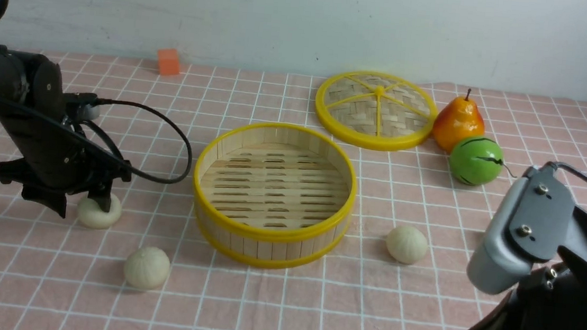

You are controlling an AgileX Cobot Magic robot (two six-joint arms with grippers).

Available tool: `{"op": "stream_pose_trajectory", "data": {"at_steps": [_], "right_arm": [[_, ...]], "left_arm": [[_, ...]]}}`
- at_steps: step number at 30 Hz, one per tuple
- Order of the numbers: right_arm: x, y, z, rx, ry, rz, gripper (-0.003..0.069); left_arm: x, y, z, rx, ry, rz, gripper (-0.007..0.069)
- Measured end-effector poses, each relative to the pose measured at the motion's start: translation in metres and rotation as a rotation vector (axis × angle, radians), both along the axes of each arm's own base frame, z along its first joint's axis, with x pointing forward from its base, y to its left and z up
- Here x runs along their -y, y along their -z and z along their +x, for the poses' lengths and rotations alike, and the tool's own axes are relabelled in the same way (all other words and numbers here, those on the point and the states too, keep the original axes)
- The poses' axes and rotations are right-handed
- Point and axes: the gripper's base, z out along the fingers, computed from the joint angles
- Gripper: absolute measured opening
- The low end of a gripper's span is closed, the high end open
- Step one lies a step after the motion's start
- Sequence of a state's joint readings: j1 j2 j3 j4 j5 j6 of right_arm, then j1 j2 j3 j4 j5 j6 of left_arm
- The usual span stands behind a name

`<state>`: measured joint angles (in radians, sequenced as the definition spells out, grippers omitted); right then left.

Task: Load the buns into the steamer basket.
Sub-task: Use the left arm to grab a steamed stuffed bun, then use the left arm to put the steamed stuffed bun into the steamer

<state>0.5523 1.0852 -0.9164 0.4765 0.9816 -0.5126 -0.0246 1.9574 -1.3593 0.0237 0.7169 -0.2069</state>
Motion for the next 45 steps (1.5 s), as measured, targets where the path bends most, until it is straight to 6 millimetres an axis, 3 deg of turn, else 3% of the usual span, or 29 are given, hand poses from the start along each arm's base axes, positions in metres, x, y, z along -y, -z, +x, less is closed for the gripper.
{"op": "stream_pose_trajectory", "data": {"at_steps": [4, 9, 11, 16, 17, 20, 22, 23, 24, 27, 28, 30, 37, 41, 44, 45], "right_arm": [[0.000, 0.000, 0.001, 0.000, 0.001, 0.000, 0.0031], [0.000, 0.000, 0.001, 0.000, 0.001, 0.000, 0.0031], [0.000, 0.000, 0.001, 0.000, 0.001, 0.000, 0.0031], [0.000, 0.000, 0.001, 0.000, 0.001, 0.000, 0.0039], [0.000, 0.000, 0.001, 0.000, 0.001, 0.000, 0.0040], [0.001, 0.001, 0.000, 0.005, -0.002, -0.012, 0.0044], [0.002, -0.001, -0.001, 0.008, -0.003, -0.015, 0.0046], [0.002, -0.001, -0.002, 0.008, -0.002, -0.016, 0.0047], [0.004, -0.003, -0.005, 0.009, -0.001, -0.014, 0.0048], [0.009, -0.008, -0.012, 0.017, 0.006, -0.010, 0.0052], [0.010, -0.009, -0.013, 0.019, 0.007, -0.009, 0.0052], [0.015, -0.015, -0.021, 0.032, 0.019, 0.005, 0.0053], [0.021, -0.024, -0.031, 0.031, 0.063, 0.044, 0.0059], [0.022, -0.023, -0.034, 0.003, 0.066, 0.036, 0.0062], [0.022, -0.022, -0.034, -0.004, 0.063, 0.032, 0.0065], [0.022, -0.022, -0.034, -0.005, 0.063, 0.031, 0.0067]], "left_arm": [[0.001, 0.000, 0.000, 0.000, -0.001, -0.004, 0.0288], [0.001, -0.011, 0.004, -0.014, -0.002, -0.003, 0.0017], [0.001, -0.017, 0.006, -0.012, -0.002, -0.003, 0.0001], [0.015, -0.059, 0.014, 0.039, 0.041, 0.008, -0.0005], [0.022, -0.070, 0.015, 0.060, 0.059, 0.007, -0.0005], [0.075, -0.107, 0.011, 0.147, 0.186, -0.006, -0.0005], [0.107, -0.119, 0.007, 0.188, 0.260, -0.030, -0.0005], [0.114, -0.120, 0.005, 0.190, 0.274, -0.037, -0.0005], [0.137, -0.122, 0.001, 0.208, 0.324, -0.065, -0.0005], [0.175, -0.116, -0.001, 0.235, 0.389, -0.117, -0.0005], [0.179, -0.114, 0.000, 0.242, 0.393, -0.125, -0.0005], [0.195, -0.094, 0.008, 0.235, 0.390, -0.144, -0.0005], [0.198, -0.040, 0.028, 0.187, 0.334, -0.081, 0.0013], [0.195, -0.033, 0.032, 0.191, 0.301, -0.045, 0.0053], [0.193, -0.034, 0.033, 0.203, 0.294, -0.016, 0.0125], [0.191, -0.034, 0.034, 0.205, 0.300, 0.003, 0.0184]]}}
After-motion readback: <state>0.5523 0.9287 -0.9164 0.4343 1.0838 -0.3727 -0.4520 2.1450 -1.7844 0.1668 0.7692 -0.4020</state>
